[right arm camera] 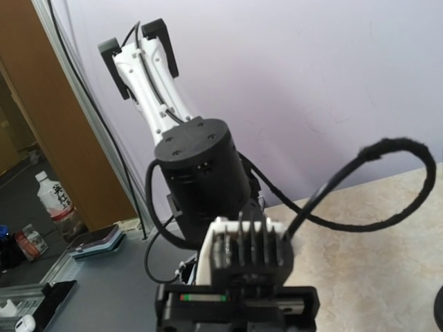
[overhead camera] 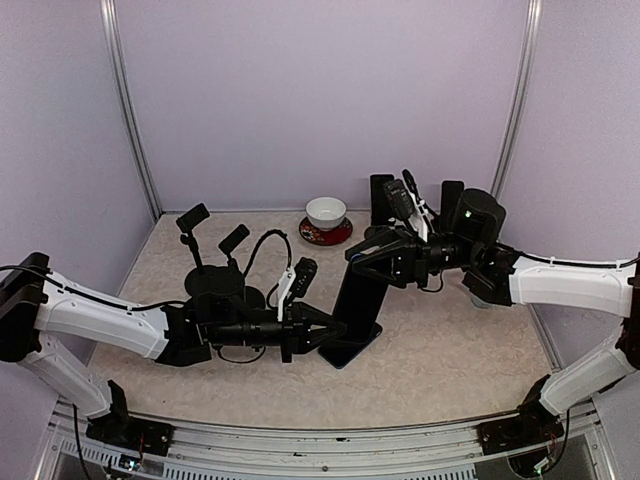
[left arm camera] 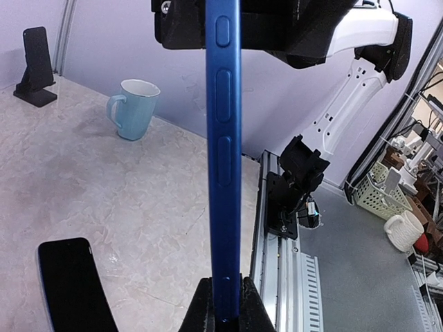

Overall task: Place the phone on the phone stand
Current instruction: Pass from the right arm to the left, then pass from the left arm to the right

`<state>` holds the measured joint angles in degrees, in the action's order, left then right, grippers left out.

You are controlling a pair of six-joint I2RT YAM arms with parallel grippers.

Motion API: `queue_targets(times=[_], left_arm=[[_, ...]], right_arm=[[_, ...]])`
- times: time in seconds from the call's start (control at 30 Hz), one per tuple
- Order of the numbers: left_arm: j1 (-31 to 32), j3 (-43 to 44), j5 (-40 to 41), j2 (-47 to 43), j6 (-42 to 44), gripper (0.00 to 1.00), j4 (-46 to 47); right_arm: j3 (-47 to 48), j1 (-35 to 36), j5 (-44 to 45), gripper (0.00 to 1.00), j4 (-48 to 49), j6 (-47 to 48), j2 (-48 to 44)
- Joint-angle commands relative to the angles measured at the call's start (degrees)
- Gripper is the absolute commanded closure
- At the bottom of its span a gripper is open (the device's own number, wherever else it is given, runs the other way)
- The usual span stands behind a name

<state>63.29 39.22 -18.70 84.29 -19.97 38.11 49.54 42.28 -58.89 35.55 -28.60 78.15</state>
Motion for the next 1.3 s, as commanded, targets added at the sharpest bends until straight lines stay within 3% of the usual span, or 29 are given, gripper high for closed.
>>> queue_targets(times=[0.0, 0.2, 0.67, 0.8, 0.9, 1.07, 1.27], left_arm=[[-0.4, 0.4, 1.0, -0.8, -0.4, 1.0, 4.3], [0.2, 0.4, 1.1, -1.1, 0.3, 1.0, 4.1], [2.4, 0.9, 3.8, -1.9, 3.7, 1.0, 1.7], [2.4, 0.4, 4.5, -2.6, 3.9, 1.0, 1.6], [2.5, 0.0, 4.9, -3.2, 3.7, 1.0, 1.6], [2.6, 0.0, 4.3, -3.5, 3.6, 1.0, 1.6], [2.7, 0.0, 4.7, -2.9, 3.3, 1.0, 1.9]], right_arm=[[-1.1, 1.8, -0.8, 0.6, 3.7, -1.8, 1.8], [-0.8, 2.5, -0.5, 0.59, 3.2, -1.5, 3.2], [0.1, 1.8, 2.3, 0.44, 1.4, -3.3, 1.6], [-1.4, 1.3, 0.1, 0.39, 5.1, -5.6, 2.2], [-2.3, 0.7, -1.7, 0.33, 7.9, -7.6, 2.2], [-4.1, -2.0, -0.1, 0.14, 7.5, -6.2, 0.4], [-4.1, -2.6, -2.1, 0.17, 9.3, -7.3, 0.4]])
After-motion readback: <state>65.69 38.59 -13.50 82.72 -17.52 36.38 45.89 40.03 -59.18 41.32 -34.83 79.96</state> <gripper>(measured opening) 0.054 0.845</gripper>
